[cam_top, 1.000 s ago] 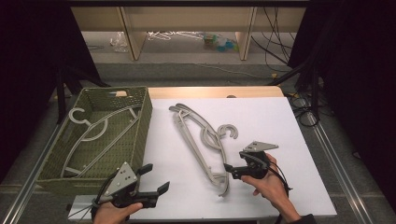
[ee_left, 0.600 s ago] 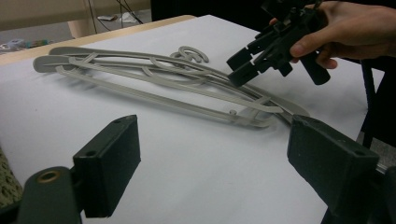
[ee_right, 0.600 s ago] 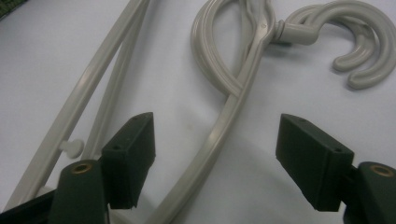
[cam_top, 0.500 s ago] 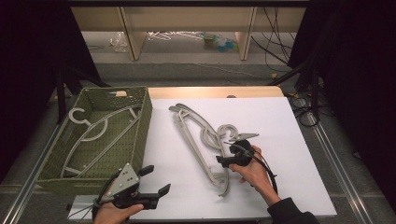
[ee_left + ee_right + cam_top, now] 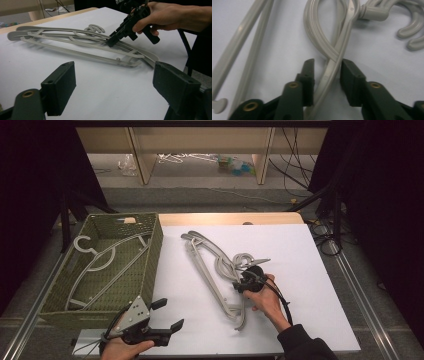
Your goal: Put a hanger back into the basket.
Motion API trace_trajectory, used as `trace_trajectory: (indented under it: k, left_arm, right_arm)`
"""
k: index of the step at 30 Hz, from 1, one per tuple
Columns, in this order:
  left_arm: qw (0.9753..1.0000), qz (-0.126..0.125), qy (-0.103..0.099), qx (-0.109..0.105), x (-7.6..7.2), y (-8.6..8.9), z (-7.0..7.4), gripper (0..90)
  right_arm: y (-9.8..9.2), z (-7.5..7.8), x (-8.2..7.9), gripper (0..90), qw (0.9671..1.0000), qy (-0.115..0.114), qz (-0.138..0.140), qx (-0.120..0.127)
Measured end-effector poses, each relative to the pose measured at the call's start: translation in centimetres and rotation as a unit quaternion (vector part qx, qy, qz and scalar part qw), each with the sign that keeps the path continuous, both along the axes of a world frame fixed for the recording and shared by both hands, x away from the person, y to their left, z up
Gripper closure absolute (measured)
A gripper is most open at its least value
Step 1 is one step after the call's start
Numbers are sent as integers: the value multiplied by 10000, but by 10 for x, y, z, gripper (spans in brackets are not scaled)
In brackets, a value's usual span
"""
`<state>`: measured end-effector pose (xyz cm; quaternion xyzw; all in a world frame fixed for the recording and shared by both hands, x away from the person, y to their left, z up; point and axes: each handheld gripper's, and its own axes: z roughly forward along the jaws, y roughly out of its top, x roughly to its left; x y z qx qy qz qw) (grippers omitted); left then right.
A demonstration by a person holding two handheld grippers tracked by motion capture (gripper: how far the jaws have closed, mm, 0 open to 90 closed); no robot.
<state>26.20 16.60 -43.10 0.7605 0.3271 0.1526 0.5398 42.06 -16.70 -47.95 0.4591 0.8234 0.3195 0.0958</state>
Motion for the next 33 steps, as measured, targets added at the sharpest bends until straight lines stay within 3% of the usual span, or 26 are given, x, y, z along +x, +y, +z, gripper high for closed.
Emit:
trace_trajectory:
  k: [5, 6, 9, 11, 12, 16, 19, 24, 33]
  left_arm:
    - [10000, -80, -14, 12, -1, -1, 0, 189]
    - [10000, -85, -12, 24, -1, -1, 0, 189]
    - [10000, -68, -26, -20, 0, 0, 0, 189]
    - [10000, -56, -23, -19, 0, 0, 0, 189]
    - [10000, -55, -25, -13, 0, 0, 0, 189]
    - [10000, -60, -21, 0, 0, 1, 0, 189]
    - [10000, -44, -21, -15, 0, 1, 0, 189]
    - [10000, -41, -16, -6, 0, 1, 0, 188]
    - [10000, -44, -7, 25, 0, 2, 0, 188]
  right_arm:
    - [2, 3, 0, 687, 10000, 21, -15, -92]
    - [3, 4, 0, 689, 9999, -74, -52, -54]
    - [0, 12, -1, 699, 10000, -18, -65, -24]
    - [-3, 16, 0, 712, 9999, -97, -54, 78]
    - [-5, 16, 2, 718, 9996, -280, 30, 86]
    - [-9, 27, 1, 747, 9983, -250, -92, 524]
    - [-13, 30, 0, 762, 9973, -196, -157, 685]
    - [-16, 36, 0, 791, 9932, -345, -216, 1091]
    - [-13, 55, -6, 806, 9920, -581, 83, 1120]
